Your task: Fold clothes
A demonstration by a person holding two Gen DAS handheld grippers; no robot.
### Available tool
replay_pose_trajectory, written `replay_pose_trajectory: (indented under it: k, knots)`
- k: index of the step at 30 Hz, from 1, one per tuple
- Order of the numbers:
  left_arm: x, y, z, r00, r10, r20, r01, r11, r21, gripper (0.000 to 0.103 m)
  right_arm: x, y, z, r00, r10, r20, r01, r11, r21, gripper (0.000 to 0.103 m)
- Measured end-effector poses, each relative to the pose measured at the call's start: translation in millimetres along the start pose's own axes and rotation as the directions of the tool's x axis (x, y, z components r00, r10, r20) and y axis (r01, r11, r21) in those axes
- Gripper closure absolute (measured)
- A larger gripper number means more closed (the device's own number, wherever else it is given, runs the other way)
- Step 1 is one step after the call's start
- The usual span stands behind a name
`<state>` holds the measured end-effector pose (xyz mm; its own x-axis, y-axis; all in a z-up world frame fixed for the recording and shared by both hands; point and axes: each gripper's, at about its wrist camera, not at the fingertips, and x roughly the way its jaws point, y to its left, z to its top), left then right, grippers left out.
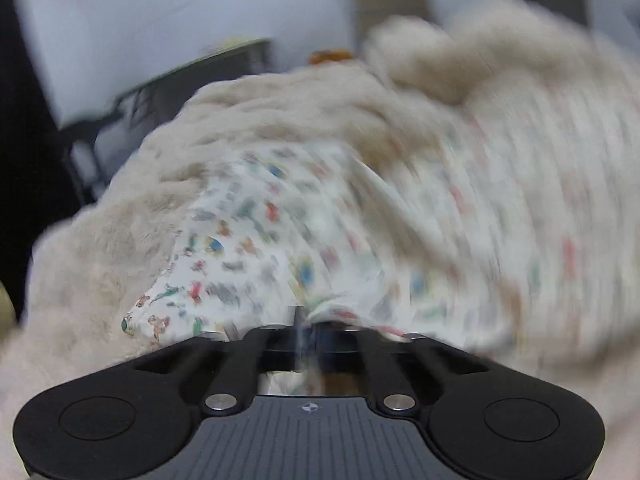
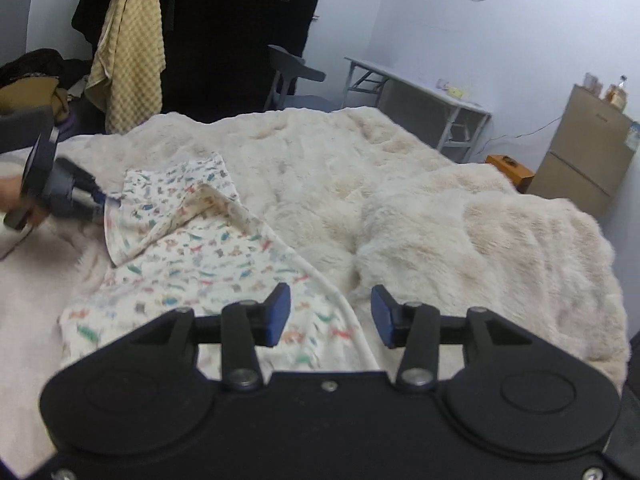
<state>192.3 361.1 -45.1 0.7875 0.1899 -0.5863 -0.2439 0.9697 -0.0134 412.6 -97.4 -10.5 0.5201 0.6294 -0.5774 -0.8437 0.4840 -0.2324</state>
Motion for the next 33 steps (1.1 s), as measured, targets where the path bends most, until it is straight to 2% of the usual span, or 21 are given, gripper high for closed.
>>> replay_pose_trajectory:
  k: [1, 2, 4, 5, 6, 7, 8, 9, 10, 12, 15, 18, 20, 21, 24, 26, 27, 28, 29, 32, 33]
  knots:
    - [0, 22, 22, 1.000, -0.012, 0.028, 0.016, 0.990, -0.137, 0.101, -6, -3, -3, 1.000, -0.010, -0.001, 0.010, 1.000, 0.008, 0.058]
    - [1, 33, 33, 0.999, -0.011, 0.040, 0.019, 0.981, -0.195, 0.101, -11, -8, -7, 1.000, -0.019, -0.004, 0.019, 1.000, 0.023, 0.058]
    - [26, 80, 77, 1.000, 0.000, -0.009, -0.004, 0.904, -0.428, 0.098, -14, -14, -13, 1.000, -0.025, -0.005, 0.025, 0.998, 0.051, 0.058]
    - [37, 92, 86, 0.999, 0.007, -0.039, -0.025, 0.873, -0.487, 0.094, -13, -16, -15, 1.000, -0.024, -0.007, 0.024, 0.998, 0.065, 0.058]
    - [61, 114, 99, 0.995, 0.014, -0.097, -0.068, 0.809, -0.584, 0.072, -11, -18, -18, 1.000, -0.020, -0.009, 0.021, 0.996, 0.081, 0.058]
    - [78, 126, 104, 0.990, 0.019, -0.142, -0.104, 0.772, -0.627, 0.045, -9, -21, -20, 1.000, -0.017, -0.012, 0.018, 0.995, 0.097, 0.058]
    - [95, 137, 109, 0.983, 0.022, -0.184, -0.140, 0.737, -0.661, 0.041, -7, -22, -22, 1.000, -0.015, -0.015, 0.016, 0.994, 0.109, 0.058]
    - [108, 143, 111, 0.975, 0.042, -0.218, -0.180, 0.724, -0.666, 0.041, -5, -21, -24, 1.000, -0.013, -0.018, 0.015, 0.993, 0.115, 0.058]
    - [120, 148, 113, 0.966, 0.065, -0.250, -0.220, 0.712, -0.667, 0.032, -4, -21, -27, 1.000, -0.010, -0.019, 0.013, 0.993, 0.117, 0.058]
    - [122, 147, 111, 0.955, 0.097, -0.281, -0.261, 0.725, -0.637, 0.029, -5, -19, -32, 1.000, -0.005, -0.019, 0.007, 0.994, 0.113, 0.058]
    - [105, 136, 102, 0.954, 0.115, -0.276, -0.256, 0.788, -0.559, 0.029, -6, -15, -36, 1.000, -0.009, -0.023, 0.011, 0.995, 0.097, 0.058]
    - [72, 119, 78, 0.972, 0.010, -0.234, -0.140, 0.828, -0.543, 0.029, -10, -16, -39, 1.000, -0.021, -0.021, 0.023, 0.995, 0.098, 0.058]
    - [67, 123, 56, 0.970, -0.123, -0.209, -0.049, 0.747, -0.663, 0.030, -11, -18, -39, 1.000, -0.021, -0.014, 0.022, 0.994, 0.106, 0.058]
    - [70, 123, 39, 0.962, -0.215, -0.166, 0.020, 0.664, -0.747, 0.031, -11, -18, -38, 1.000, -0.020, -0.007, 0.021, 0.994, 0.110, 0.058]
    - [85, 118, 24, 0.960, -0.230, -0.157, 0.013, 0.603, -0.798, 0.045, -10, -16, -35, 1.000, -0.015, 0.011, 0.014, 0.993, 0.118, 0.058]
    - [100, 116, 19, 0.960, -0.229, -0.161, 0.002, 0.581, -0.814, 0.049, -11, -15, -34, 1.000, -0.016, 0.016, 0.014, 0.993, 0.115, 0.058]
    - [110, 116, 16, 0.957, -0.215, -0.196, -0.043, 0.561, -0.827, 0.068, -14, -13, -33, 1.000, -0.020, 0.022, 0.017, 0.994, 0.110, 0.058]
    - [117, 115, 14, 0.953, -0.215, -0.213, -0.065, 0.542, -0.838, 0.094, -17, -11, -33, 0.999, -0.023, 0.029, 0.020, 0.994, 0.106, 0.058]
    - [121, 115, 16, 0.953, -0.207, -0.222, -0.078, 0.537, -0.840, 0.101, -20, -11, -34, 0.999, -0.027, 0.034, 0.024, 0.994, 0.105, 0.057]
    - [113, 115, 36, 0.972, -0.167, -0.164, -0.044, 0.557, -0.829, 0.102, -27, -11, -36, 0.998, -0.048, 0.030, 0.045, 0.994, 0.100, 0.057]
    - [108, 115, 56, 0.985, -0.143, -0.096, 0.001, 0.566, -0.824, 0.102, -29, -12, -36, 0.998, -0.057, 0.027, 0.054, 0.994, 0.098, 0.057]
